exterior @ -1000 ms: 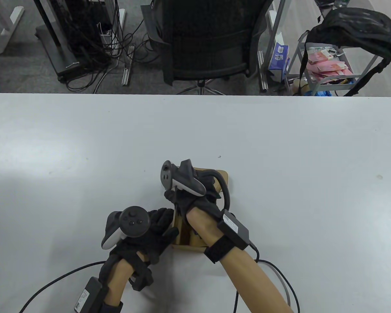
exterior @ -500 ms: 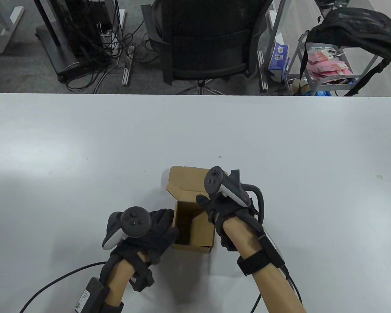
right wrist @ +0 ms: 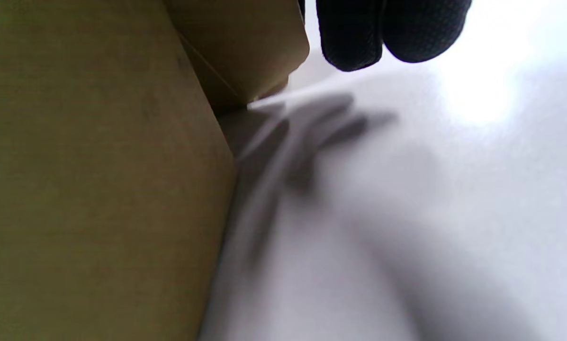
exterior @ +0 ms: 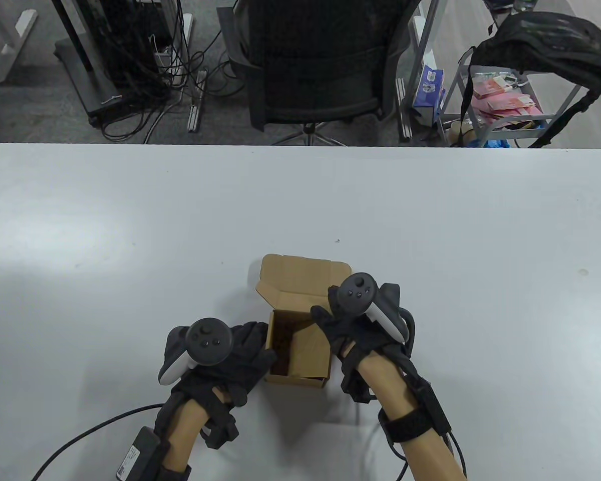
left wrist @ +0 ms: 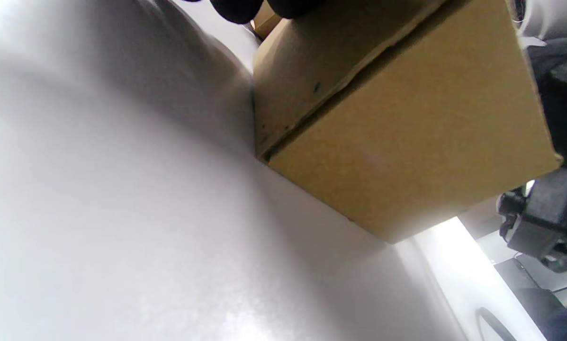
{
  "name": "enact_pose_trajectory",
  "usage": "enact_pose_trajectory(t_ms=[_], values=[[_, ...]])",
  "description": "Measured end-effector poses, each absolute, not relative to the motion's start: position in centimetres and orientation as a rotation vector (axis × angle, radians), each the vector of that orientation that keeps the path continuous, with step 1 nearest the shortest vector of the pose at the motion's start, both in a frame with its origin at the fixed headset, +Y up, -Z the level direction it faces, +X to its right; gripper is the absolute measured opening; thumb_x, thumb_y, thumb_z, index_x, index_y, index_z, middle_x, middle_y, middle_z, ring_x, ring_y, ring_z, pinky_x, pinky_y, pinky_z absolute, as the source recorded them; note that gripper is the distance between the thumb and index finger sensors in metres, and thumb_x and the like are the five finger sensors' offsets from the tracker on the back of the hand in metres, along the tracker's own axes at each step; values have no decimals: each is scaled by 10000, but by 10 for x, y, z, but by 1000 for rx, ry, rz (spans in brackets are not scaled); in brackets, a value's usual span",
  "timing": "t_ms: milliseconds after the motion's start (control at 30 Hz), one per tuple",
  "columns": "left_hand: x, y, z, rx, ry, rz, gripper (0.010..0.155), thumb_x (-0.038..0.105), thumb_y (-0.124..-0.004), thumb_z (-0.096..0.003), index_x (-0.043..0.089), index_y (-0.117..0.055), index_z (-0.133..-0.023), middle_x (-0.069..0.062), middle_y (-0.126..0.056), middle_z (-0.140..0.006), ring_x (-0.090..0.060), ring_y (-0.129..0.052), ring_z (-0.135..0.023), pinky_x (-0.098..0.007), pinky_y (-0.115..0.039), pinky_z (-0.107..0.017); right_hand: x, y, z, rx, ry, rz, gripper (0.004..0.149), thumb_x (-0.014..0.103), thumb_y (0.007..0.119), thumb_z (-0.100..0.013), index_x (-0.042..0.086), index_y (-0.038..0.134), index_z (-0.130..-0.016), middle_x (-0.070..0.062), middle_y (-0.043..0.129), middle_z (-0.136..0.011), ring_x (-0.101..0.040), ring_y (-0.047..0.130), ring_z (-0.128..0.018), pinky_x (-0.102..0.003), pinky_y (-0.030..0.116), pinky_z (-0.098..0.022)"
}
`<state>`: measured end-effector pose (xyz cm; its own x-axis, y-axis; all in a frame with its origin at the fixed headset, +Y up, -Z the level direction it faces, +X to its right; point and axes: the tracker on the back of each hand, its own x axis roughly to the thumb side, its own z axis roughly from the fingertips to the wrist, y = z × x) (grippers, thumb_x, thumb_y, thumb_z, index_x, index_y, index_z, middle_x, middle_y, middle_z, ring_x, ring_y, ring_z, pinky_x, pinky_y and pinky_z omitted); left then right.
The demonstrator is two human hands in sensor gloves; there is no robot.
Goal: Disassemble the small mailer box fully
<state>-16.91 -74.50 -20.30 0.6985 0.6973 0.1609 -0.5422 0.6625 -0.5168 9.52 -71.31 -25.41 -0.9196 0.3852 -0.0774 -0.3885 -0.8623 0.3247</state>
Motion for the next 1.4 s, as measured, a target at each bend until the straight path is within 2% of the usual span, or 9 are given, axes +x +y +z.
enact_pose_trajectory(t_ms=[67,167,233,467,700,1167,1233,1300,1400], values=[[-169,-745,-203,-457,-361,717,857,684,-536,-469,111,-403,-1092,-183,-381,-1151,-480,-329,-1056,-664,-343,-741,98,-705,-233,-32,260,2747,792,674,521,-341,262,381,-1002,-60,420,-1107,-435,594,-964,-581,590,-642],[-168,-745,-203,-456,-356,712,860,686,-534,-469,108,-401,-1092,-184,-378,-1151,-480,-327,-1056,-666,-341,-741,100,-696,-209,-56,236,2800,798,663,537,-356,213,403,-1002,-114,439,-1094,-451,641,-930,-582,621,-616],[-167,-745,-202,-450,-354,708,861,688,-532,-467,108,-403,-1091,-185,-383,-1149,-482,-333,-1054,-666,-345,-739,103,-697,-199,-70,181,2798,785,655,544,-362,183,486,-987,-147,558,-1056,-450,742,-866,-579,678,-565],[-167,-745,-202,-451,-346,709,863,687,-530,-469,102,-404,-1090,-186,-382,-1149,-485,-330,-1053,-668,-344,-738,106,-724,-199,-29,434,2535,758,638,539,-369,160,577,-956,-177,644,-1004,-436,802,-809,-574,706,-524],[-166,-745,-202,-454,-346,710,865,688,-526,-467,102,-400,-1091,-187,-377,-1149,-485,-327,-1053,-666,-341,-739,102,-723,-199,16,434,2518,711,587,554,-399,128,586,-940,-169,688,-980,-423,837,-781,-567,720,-511],[-166,-745,-201,-454,-344,708,871,694,-515,-464,102,-400,-1092,-190,-378,-1149,-485,-323,-1054,-664,-337,-739,119,-726,-200,-66,600,2399,696,565,549,-402,161,527,-968,-171,579,-1026,-410,777,-823,-572,686,-538],[-166,-745,-201,-455,-344,704,875,698,-512,-462,100,-402,-1091,-191,-380,-1148,-485,-324,-1052,-664,-333,-737,121,-722,-199,-80,565,2420,721,574,565,-397,169,461,-984,-169,491,-1053,-437,705,-864,-573,657,-561],[-166,-745,-201,-456,-343,705,878,700,-516,-461,98,-403,-1091,-190,-380,-1149,-485,-322,-1052,-665,-332,-736,121,-712,-197,-83,439,2497,751,606,558,-387,219,370,-1003,-129,310,-1092,-450,524,-954,-574,589,-614],[-166,-745,-202,-455,-343,704,880,704,-518,-460,100,-408,-1090,-189,-383,-1148,-483,-325,-1053,-662,-337,-736,107,-690,-189,78,172,2675,676,639,564,-369,478,376,-998,66,76,-1134,-420,180,-1051,-597,305,-753]])
